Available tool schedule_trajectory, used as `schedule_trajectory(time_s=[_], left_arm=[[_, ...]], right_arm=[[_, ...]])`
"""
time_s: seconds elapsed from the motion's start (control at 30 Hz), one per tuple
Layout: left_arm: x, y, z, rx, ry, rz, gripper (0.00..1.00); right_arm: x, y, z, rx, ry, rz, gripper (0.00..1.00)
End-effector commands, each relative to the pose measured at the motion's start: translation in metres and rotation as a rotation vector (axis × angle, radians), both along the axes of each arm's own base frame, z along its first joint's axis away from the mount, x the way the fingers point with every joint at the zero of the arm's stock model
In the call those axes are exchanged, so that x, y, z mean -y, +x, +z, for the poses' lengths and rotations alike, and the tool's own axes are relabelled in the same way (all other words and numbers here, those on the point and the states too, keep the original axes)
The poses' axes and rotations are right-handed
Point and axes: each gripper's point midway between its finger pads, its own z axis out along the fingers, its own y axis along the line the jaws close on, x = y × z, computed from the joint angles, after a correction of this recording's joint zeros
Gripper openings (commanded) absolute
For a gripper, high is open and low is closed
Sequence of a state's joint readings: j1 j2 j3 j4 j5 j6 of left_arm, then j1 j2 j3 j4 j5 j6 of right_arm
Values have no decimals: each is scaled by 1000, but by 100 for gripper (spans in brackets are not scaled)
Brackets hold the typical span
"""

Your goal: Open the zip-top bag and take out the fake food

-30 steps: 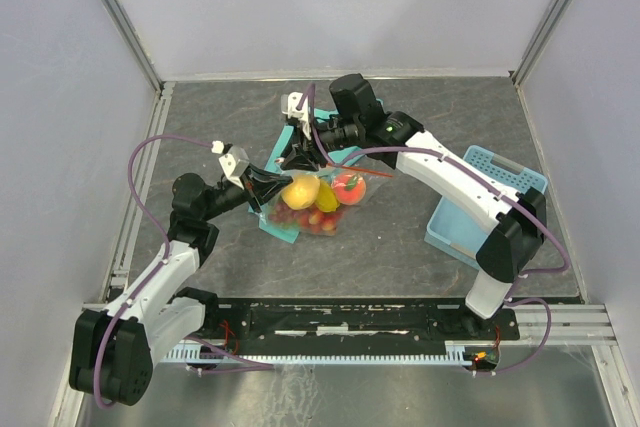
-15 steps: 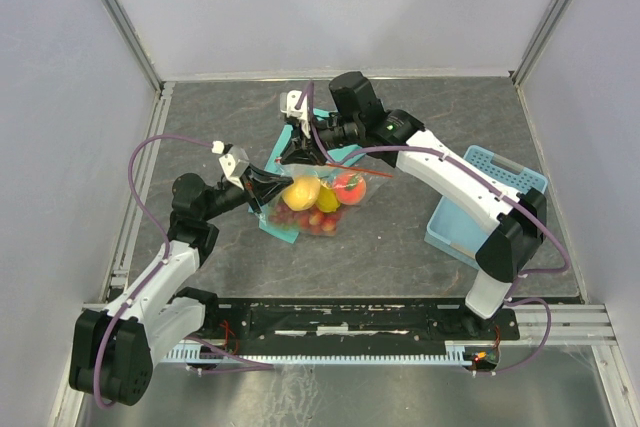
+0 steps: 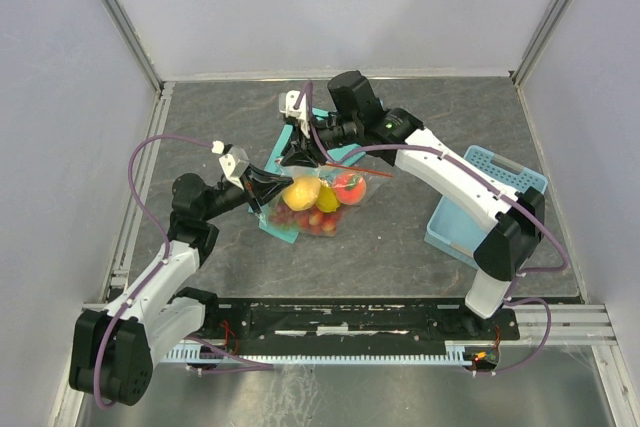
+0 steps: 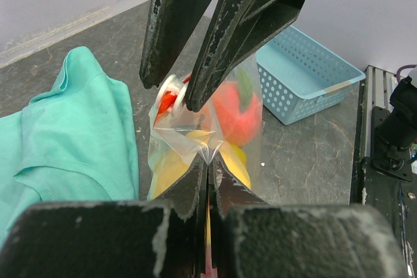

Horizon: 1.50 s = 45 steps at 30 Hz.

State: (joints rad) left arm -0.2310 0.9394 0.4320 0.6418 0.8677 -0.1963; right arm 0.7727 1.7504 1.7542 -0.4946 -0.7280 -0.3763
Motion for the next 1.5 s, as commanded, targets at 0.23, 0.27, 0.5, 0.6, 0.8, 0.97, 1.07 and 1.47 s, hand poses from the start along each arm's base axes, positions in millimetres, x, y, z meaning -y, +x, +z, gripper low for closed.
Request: schedule_trajectory(time_s=[0.23,0.27,0.5,0.6,0.8,0.97,1.07,1.47], left_arm=[[2,-6,26,83,-45,-27,3],[2,-6,26,82,-44,-26,3],[-2,-2,25,86,-41,16,3],[-4,1,25,86,-40,39,3],[-9,8,24,84,-33,92,3],[-11,10,22,82,-25,111,3],[-14,13,20,75,-18,133,3],[-23,22,17,65,-8,207,3]], right_arm=[[-7,1,18,43,27,19,25],[-7,0,18,44,27,21,22],[2,-2,16,62,10,13,11],[9,0,16,64,6,-5,10],[21,5,10,52,0,-39,9],[32,10,10,45,10,-75,9],[41,11,11,43,12,-94,9],[85,3,-6,-19,26,-203,10]])
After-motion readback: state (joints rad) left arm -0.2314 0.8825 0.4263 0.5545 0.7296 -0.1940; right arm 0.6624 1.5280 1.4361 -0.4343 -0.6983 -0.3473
